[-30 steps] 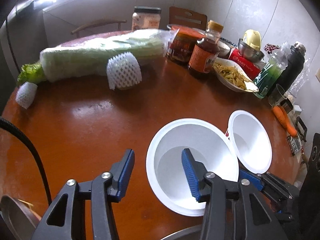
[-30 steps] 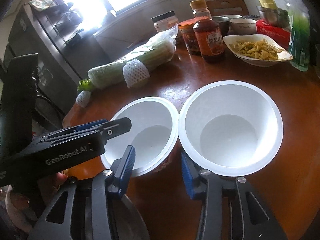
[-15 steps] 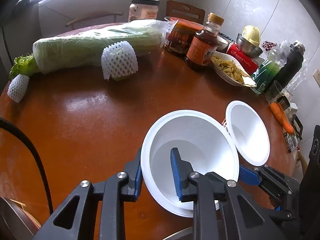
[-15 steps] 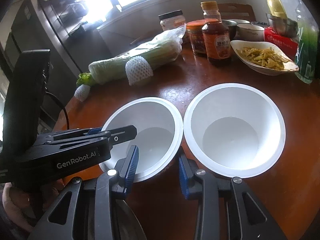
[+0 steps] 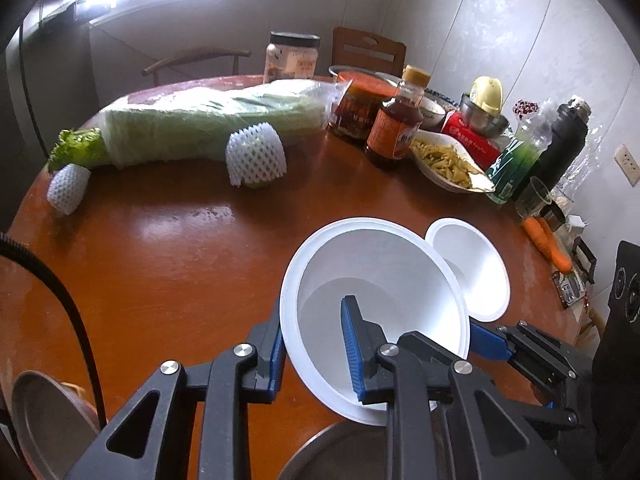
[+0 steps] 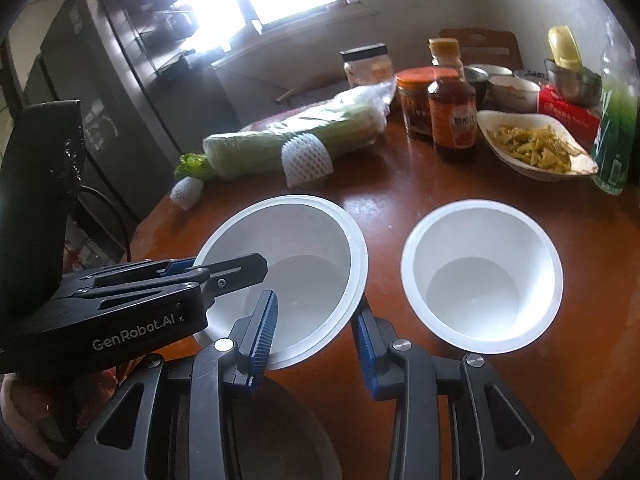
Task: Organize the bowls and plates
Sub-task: 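Close both grippers on the white bowl rim and lift it, then lower the white paper bowl into the steel bowl with both grippers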
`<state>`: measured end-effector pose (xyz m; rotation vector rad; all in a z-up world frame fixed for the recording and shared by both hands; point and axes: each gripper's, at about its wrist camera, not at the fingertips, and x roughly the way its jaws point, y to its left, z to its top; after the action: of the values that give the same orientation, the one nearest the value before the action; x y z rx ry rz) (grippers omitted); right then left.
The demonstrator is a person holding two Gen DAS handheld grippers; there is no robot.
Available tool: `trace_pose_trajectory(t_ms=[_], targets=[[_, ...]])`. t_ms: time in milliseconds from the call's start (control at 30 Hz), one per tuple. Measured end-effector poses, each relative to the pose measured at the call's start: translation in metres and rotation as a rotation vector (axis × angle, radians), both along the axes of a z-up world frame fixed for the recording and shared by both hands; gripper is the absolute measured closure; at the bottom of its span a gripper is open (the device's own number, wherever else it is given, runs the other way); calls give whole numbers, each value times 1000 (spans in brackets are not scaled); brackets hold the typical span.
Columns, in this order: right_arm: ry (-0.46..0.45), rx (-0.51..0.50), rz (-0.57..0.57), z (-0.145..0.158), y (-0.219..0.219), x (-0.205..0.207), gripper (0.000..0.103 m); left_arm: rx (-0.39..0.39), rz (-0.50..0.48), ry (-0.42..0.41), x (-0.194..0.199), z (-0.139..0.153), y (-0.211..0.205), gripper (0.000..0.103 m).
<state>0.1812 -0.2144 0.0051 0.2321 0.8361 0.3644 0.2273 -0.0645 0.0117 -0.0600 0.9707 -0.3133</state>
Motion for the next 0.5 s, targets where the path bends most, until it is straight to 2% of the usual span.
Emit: trace_pose_trajectory(t_ms=[500], targets=[[-101, -21, 25, 37, 11, -48, 64, 1, 12, -88, -55, 38, 9, 77]])
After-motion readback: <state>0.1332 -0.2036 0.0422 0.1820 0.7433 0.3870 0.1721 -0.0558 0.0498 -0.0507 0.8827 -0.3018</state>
